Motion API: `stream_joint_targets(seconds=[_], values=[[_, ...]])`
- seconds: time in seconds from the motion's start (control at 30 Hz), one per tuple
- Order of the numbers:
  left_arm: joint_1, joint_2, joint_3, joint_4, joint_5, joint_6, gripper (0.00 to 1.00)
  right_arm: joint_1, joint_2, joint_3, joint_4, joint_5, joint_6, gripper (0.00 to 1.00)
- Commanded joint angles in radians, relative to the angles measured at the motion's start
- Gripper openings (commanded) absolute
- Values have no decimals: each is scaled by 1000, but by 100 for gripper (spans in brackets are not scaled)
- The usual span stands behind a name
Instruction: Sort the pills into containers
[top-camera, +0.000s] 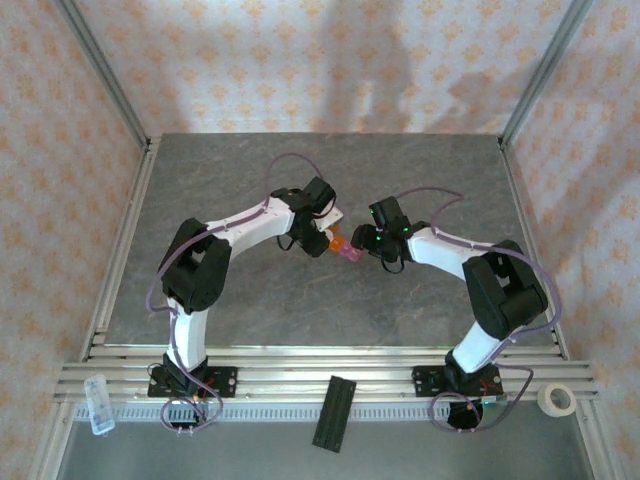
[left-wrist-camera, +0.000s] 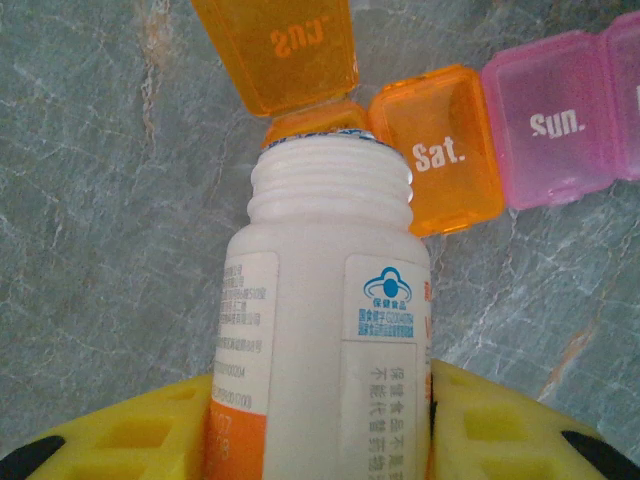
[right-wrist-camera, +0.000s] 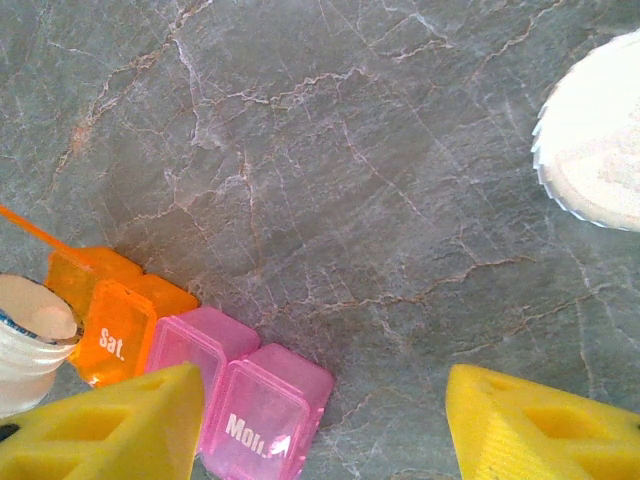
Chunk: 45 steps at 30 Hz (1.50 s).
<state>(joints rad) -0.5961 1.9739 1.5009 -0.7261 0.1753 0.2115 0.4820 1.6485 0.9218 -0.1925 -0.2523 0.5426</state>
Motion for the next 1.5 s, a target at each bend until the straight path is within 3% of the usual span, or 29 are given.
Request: stream_joint_targets(seconds=[0.0, 1.47], values=[[-9, 12, 40, -60, -38, 19, 0, 8, 1, -10, 15, 15, 13, 65], [-49, 124, 264, -275, -153, 57, 0, 8, 9, -18, 26, 7, 17, 65]])
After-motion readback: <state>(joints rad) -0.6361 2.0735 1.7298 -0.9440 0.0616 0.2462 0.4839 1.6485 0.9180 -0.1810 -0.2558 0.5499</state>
